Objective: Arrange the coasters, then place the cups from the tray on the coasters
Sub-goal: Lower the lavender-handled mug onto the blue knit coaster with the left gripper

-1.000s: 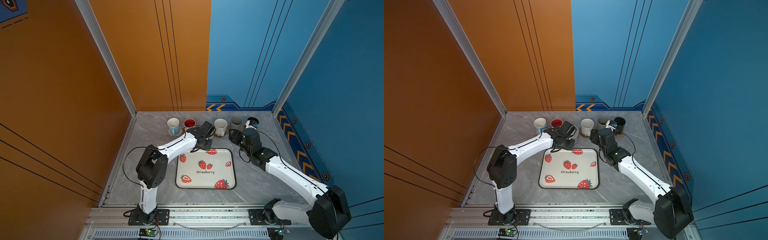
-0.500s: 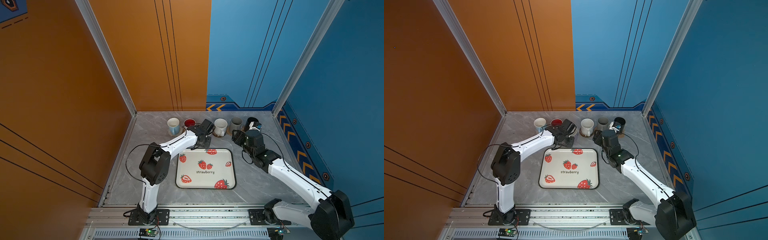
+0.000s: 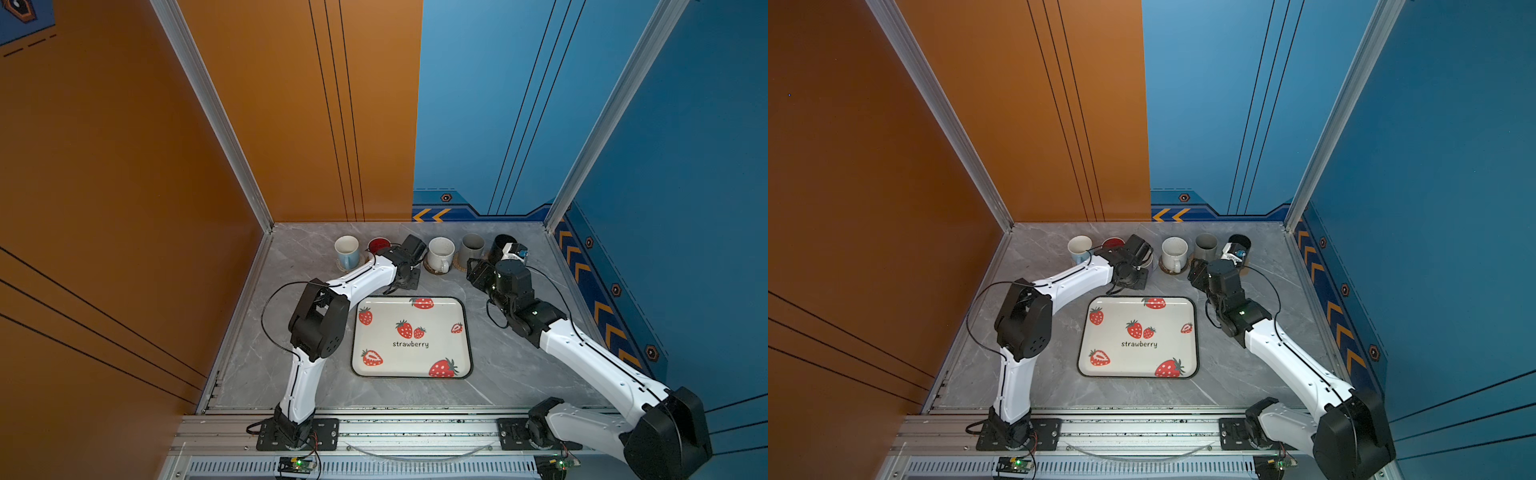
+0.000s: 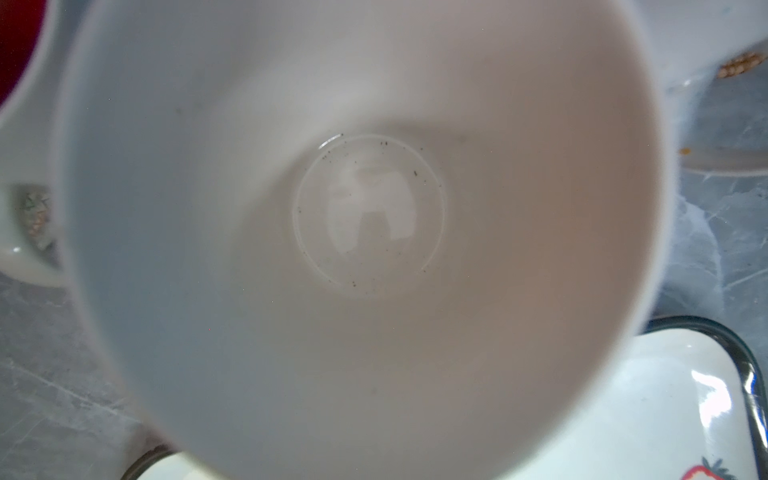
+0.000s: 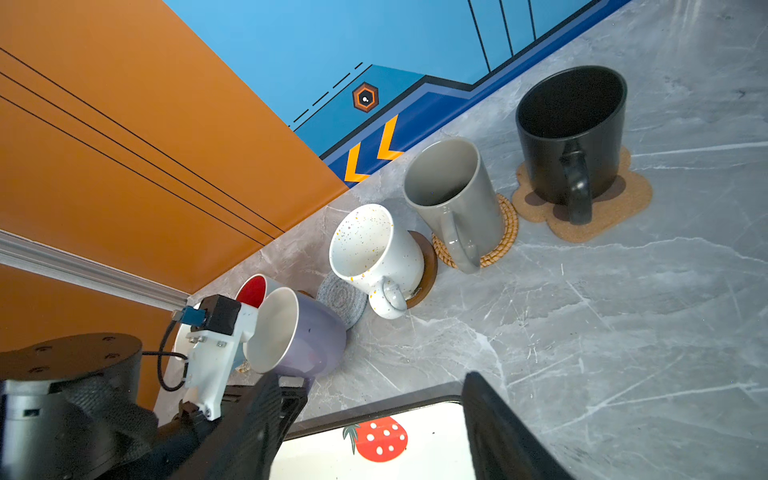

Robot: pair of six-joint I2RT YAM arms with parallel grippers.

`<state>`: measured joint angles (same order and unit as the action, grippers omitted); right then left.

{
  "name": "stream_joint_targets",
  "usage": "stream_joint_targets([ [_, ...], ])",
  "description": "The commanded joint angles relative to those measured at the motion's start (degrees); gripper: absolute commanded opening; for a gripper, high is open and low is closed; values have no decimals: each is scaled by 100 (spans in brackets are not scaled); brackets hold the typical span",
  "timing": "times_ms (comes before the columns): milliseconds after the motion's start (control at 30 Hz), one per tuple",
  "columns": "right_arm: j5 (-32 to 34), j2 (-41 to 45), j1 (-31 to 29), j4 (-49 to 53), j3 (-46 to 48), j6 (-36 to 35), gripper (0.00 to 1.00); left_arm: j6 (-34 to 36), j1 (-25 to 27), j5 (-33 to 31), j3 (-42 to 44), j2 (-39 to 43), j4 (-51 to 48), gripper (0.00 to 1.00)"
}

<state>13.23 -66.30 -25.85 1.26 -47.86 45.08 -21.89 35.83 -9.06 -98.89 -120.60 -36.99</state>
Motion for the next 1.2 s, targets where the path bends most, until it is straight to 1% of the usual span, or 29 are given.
stream_joint_targets([
  [0, -39, 140, 53, 54, 101, 84, 68, -8, -64, -176, -353, -38, 236, 0],
  [300, -109, 143, 137, 63, 117, 80, 68, -13, -162, -184, -572, -243, 228, 0],
  [667, -158, 195, 211, 102, 125, 80, 68, 180, -259, -227, -973, -476, 235, 0],
  [1167, -116, 313, 242, 199, 126, 80, 68, 167, -384, -219, -1334, -795, 228, 0],
])
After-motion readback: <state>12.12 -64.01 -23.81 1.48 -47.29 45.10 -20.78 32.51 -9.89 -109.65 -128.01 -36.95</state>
